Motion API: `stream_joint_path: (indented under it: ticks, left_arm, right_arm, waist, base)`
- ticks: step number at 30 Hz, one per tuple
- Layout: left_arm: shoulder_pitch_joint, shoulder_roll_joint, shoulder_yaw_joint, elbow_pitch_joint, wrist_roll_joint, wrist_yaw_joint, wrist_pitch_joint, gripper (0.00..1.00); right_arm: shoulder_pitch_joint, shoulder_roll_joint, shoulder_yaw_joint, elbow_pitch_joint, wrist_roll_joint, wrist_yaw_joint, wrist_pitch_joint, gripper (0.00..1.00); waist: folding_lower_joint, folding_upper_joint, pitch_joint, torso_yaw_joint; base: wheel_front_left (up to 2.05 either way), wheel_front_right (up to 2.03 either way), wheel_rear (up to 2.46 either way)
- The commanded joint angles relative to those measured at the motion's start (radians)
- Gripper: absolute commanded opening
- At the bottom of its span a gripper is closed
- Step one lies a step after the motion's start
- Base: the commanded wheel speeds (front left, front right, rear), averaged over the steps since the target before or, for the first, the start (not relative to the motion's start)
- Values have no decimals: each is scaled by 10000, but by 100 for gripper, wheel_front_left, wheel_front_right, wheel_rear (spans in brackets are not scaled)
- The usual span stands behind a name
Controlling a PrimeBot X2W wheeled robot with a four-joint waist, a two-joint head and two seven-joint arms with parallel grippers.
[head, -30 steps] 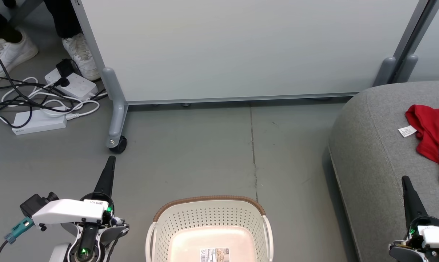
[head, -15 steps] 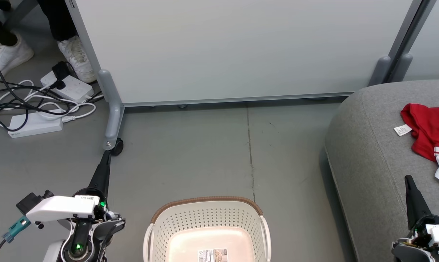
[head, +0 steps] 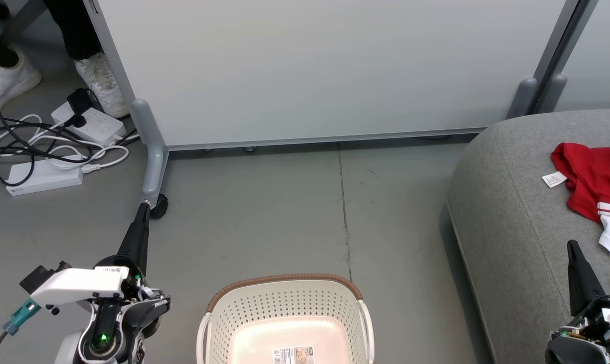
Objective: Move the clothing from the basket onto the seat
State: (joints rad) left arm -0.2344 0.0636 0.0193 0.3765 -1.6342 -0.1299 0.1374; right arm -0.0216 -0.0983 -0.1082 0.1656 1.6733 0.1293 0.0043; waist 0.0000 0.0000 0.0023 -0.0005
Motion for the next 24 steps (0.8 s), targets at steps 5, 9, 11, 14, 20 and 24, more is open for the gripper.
stream_joint_path:
  ticks: [5,9,11,14,20,24]
  left_arm:
    - [-162,39,73,17,-12,-32,35,0]
    - [-163,30,87,18,9,-32,37,0]
    - [-163,25,92,19,18,-32,43,0]
    - [-164,21,99,18,31,-32,54,0]
    - [-165,11,118,19,29,-32,68,0]
    - [-165,7,128,19,42,-32,77,0]
  right_arm:
    - [-78,-61,-23,-7,4,25,63,0]
    - [-80,-52,-32,-7,-6,25,54,0]
    - [-80,-47,-36,-6,-11,25,60,0]
    - [-82,-41,-41,-5,-20,25,67,0]
    - [-83,-28,-51,-3,-35,25,83,0]
    - [-84,-22,-57,-3,-41,25,82,0]
  waist:
    - [0,0,0,0]
    - [0,0,0,0]
    - [0,0,0,0]
    - [0,0,0,0]
    - [0,0,0,0]
    - [0,0,0,0]
  base:
    - [0,0,0]
    - [0,0,0]
    - [0,0,0]
    - [0,0,0]
    - [0,0,0]
    - [0,0,0]
